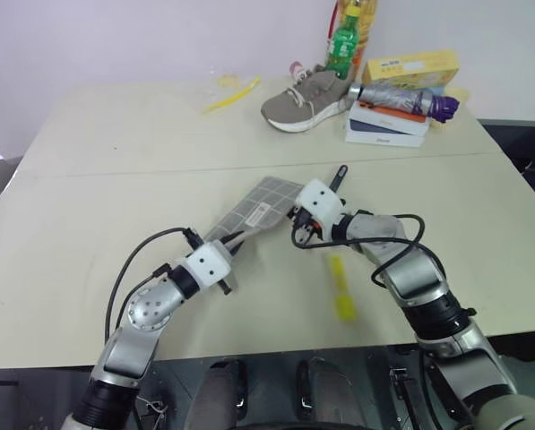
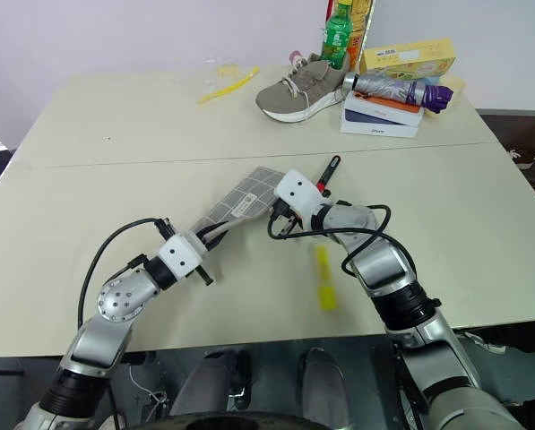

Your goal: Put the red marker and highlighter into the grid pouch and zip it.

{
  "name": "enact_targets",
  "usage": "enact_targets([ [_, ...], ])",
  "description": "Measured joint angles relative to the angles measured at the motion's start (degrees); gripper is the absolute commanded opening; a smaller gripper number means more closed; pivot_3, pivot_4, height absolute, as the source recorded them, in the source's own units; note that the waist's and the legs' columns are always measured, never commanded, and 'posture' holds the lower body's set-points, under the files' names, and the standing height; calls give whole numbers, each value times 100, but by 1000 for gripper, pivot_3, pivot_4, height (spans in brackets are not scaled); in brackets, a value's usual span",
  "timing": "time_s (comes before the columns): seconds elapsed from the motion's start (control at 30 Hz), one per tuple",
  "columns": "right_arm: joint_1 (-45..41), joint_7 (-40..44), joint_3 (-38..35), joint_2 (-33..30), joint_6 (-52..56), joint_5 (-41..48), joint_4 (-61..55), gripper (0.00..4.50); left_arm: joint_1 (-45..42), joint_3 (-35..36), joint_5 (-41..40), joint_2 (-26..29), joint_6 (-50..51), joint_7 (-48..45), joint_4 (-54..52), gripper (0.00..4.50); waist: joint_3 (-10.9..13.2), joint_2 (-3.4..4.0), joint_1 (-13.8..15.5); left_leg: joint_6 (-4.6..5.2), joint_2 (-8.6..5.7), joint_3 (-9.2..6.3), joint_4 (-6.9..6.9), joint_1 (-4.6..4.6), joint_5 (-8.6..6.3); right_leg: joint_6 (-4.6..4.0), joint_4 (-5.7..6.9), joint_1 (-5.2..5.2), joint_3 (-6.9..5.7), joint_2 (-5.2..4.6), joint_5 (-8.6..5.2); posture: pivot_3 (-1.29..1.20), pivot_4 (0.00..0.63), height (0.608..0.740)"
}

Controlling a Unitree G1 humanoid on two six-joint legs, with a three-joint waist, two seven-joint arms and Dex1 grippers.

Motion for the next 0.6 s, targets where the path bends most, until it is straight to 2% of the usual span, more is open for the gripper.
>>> enact_targets([
  [0.6,-308,786,764,-238,275,-223,-743,62,-1148,-497,335,-662,254,284,1048,0,1,-3,23,7,1,-6,43,-5,-4,1,12,12,-2,3,1,0,150,733],
])
